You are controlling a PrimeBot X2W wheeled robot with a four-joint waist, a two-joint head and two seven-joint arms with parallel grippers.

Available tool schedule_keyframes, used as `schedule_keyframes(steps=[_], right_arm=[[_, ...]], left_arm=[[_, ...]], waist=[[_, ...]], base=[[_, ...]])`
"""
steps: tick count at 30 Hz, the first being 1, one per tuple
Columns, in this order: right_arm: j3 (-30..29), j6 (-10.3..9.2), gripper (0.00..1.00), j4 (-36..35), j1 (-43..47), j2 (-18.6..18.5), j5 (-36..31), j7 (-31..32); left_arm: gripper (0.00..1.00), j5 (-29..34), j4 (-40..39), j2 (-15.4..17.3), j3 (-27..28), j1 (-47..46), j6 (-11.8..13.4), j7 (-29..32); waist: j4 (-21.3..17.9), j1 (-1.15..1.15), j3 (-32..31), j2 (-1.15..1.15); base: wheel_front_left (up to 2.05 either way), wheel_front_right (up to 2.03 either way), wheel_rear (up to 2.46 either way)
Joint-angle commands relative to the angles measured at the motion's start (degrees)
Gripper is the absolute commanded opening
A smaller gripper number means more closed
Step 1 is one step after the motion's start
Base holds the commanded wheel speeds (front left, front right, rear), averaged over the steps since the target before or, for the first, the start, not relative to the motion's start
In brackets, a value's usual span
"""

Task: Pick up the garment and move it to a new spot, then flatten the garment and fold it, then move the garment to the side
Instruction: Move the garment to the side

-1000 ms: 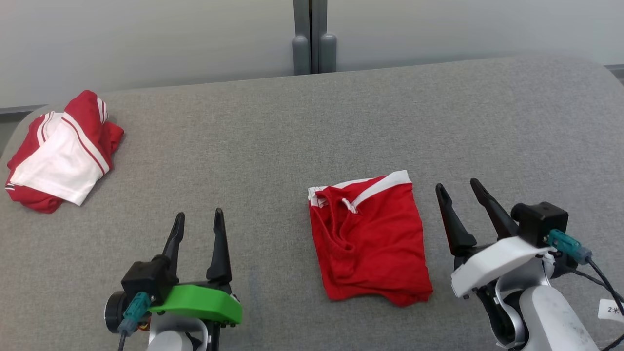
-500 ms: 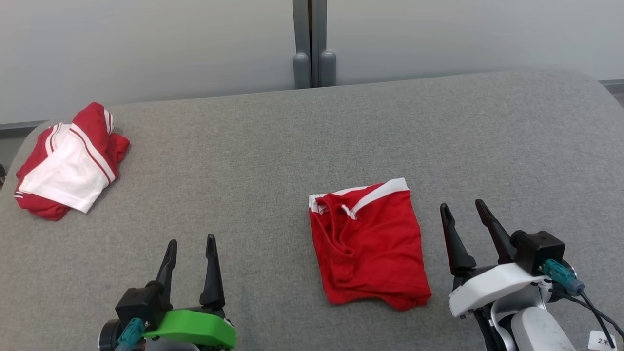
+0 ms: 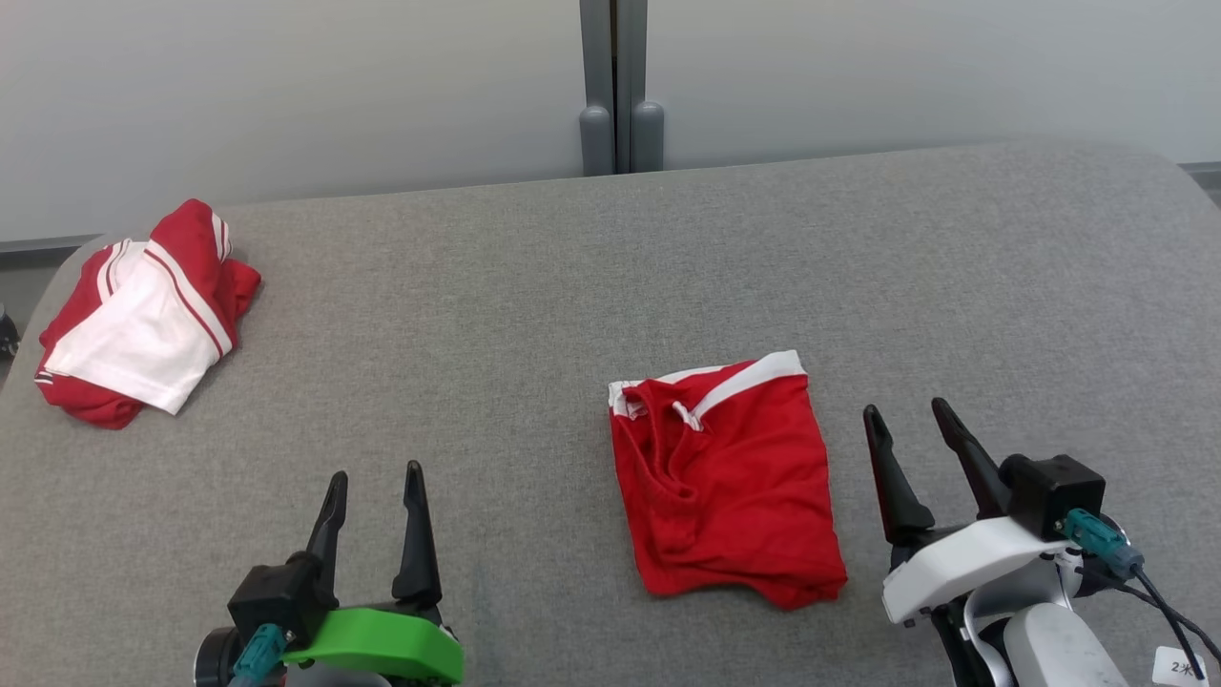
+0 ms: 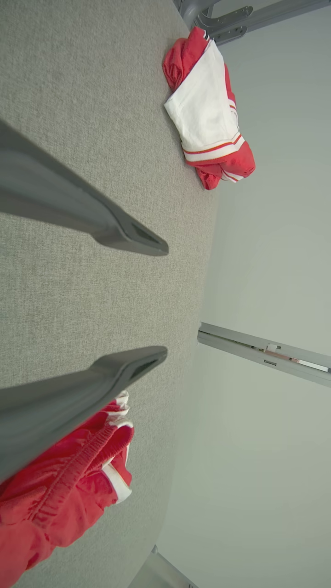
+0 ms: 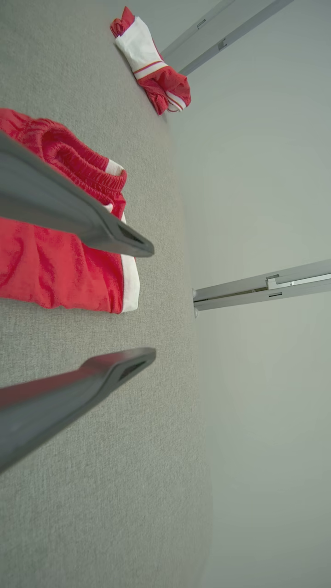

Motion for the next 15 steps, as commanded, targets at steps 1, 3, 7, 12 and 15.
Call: schedule_keyframes(steps=[1, 3, 7, 12, 15], right_arm=[[-1.04, -0.07, 1.0, 0.51, -0.48, -0.13, 0.23, 0.65], [-1.84, -0.06, 1.0, 0.92, -0.93, -0.08, 0.99, 2.37], [-3.78, -0.06, 1.0, 1.38, -2.54, -0.1, 0.78, 8.33], [-4.65, -0.06, 1.0, 1.57, -5.49, -1.74, 1.94, 17.12], [-4.36, -0.06, 1.0, 2.7, -7.19, -2.9, 3.12, 21.74]], left_arm=[[1.0, 0.31, -0.16, 0.17, -0.12, 0.77, 0.24, -0.04], [1.0, 0.3, -0.24, 0.17, -0.19, 0.53, 0.24, -0.04], [1.0, 0.18, -0.13, 0.17, -0.45, -0.45, -0.02, -0.04], [1.0, -0.28, 0.15, 0.17, -1.36, -1.65, -0.1, -0.03], [1.0, -0.5, 0.31, 0.17, -1.75, -2.18, 0.06, -0.03]], waist=[[0.05, 0.0, 0.14, 0.0], [0.2, 0.0, 0.46, 0.0], [0.97, 0.0, 1.57, 0.0], [2.87, 0.0, 3.33, 0.0], [4.25, 0.0, 4.31, 0.0]], base=[[0.0, 0.0, 0.0], [0.0, 0.0, 0.0], [0.0, 0.0, 0.0], [0.0, 0.0, 0.0], [0.0, 0.0, 0.0]])
